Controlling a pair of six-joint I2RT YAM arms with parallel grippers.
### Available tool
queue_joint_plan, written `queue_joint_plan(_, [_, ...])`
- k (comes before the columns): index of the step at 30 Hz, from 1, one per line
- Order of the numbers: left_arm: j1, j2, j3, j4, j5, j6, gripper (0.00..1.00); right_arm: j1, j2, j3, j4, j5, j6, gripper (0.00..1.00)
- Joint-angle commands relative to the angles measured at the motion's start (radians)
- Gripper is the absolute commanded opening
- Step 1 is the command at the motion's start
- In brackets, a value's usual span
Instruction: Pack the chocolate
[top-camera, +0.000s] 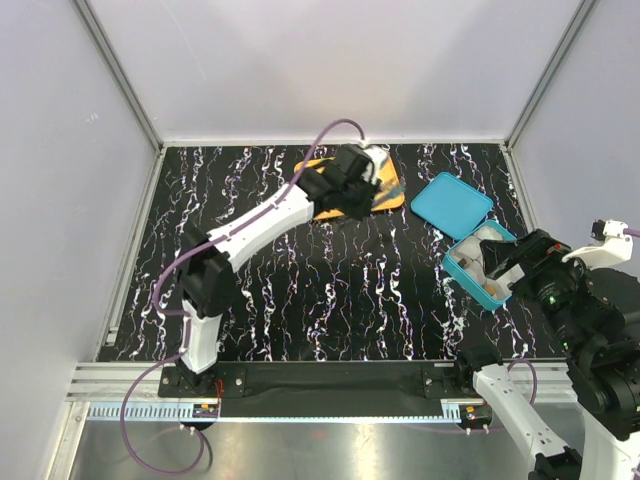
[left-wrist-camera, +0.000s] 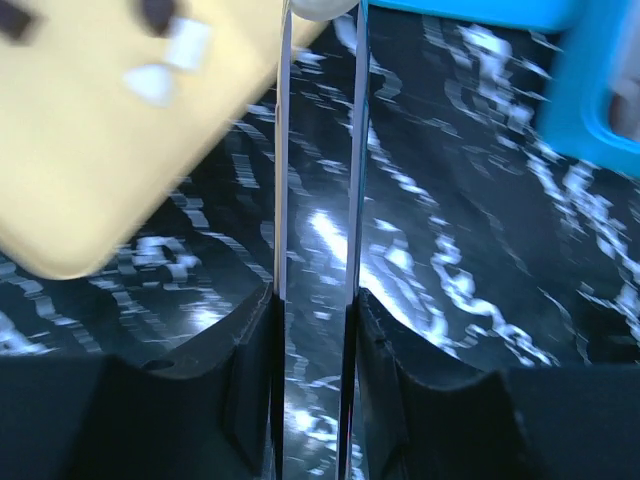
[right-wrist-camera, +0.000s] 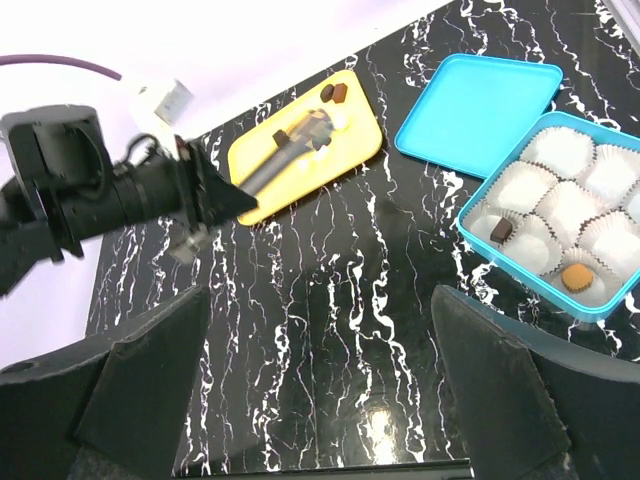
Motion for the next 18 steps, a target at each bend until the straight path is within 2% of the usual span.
queue_joint_plan(1, [-0.085, -0.038, 0.051, 0.013, 0.085, -0.020, 0.34, 0.004, -0.007, 0.005, 0.004, 0.033, -0.010, 1.00])
queue_joint_plan(8, [-0.246, -0.010, 0.087, 0.034, 0.139, -0.053, 0.34, 0.004, -0.032, 0.001, 0.001, 0.032, -0.009, 1.00])
queue_joint_plan(18, [-0.334, 0.051, 0.096, 0.109, 0.171, -0.053, 0.34, 0.004, -0.047, 0.014, -0.016, 0.042, -0.030, 1.00])
